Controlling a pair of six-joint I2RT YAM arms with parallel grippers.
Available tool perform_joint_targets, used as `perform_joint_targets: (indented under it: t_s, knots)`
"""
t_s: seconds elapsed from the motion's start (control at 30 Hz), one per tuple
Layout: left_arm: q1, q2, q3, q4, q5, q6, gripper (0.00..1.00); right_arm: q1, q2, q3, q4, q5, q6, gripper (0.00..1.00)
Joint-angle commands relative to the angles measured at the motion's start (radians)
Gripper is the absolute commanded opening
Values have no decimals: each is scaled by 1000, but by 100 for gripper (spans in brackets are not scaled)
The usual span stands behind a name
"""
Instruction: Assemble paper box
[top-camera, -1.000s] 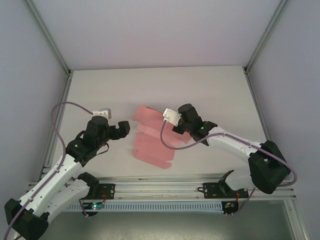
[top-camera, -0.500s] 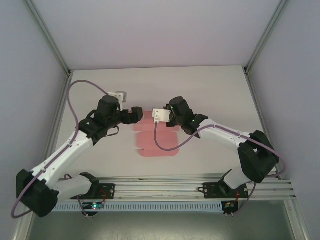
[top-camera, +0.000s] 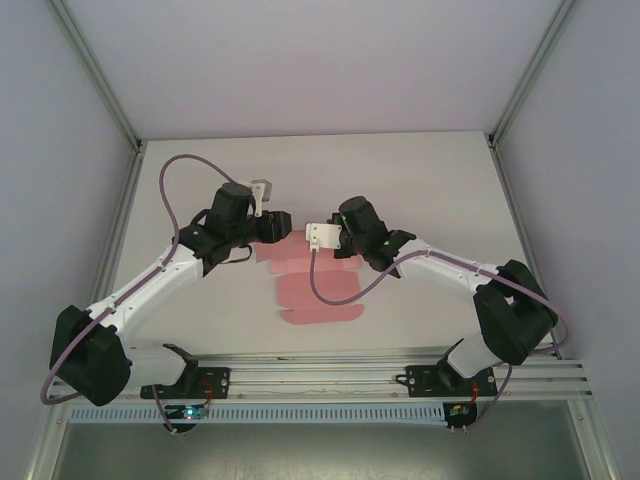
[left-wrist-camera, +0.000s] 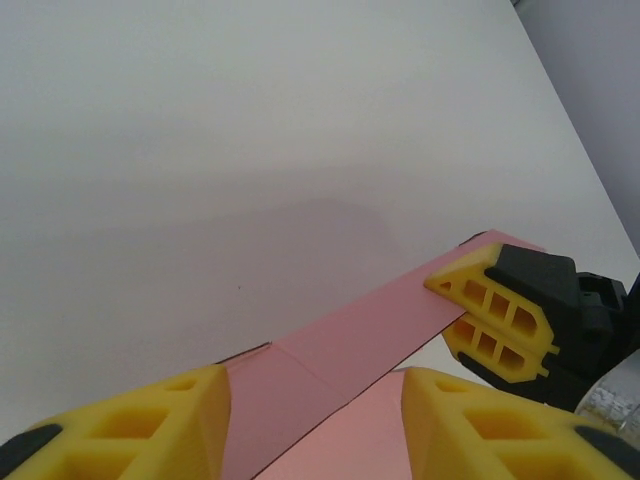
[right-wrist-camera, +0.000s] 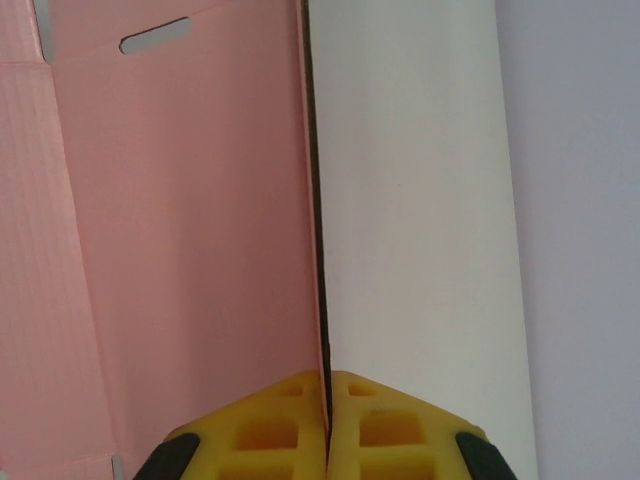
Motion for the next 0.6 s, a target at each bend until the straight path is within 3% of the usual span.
perform_joint_targets:
  t_s: [0.0, 0.13, 0.37, 0.57]
  knots:
    - [-6, 10, -20, 63, 23, -20, 44, -2, -5, -1, 14, -11, 26, 0]
    - [-6, 31, -27, 72, 44, -37, 26, -3, -10, -1, 23, -4, 46, 0]
    - [-8, 56, -76, 124, 68, -81, 21, -4, -31, -3, 42, -2, 80, 0]
    - [-13, 85, -107, 231, 125, -113, 22, -2, -40, 38, -17, -25, 82, 0]
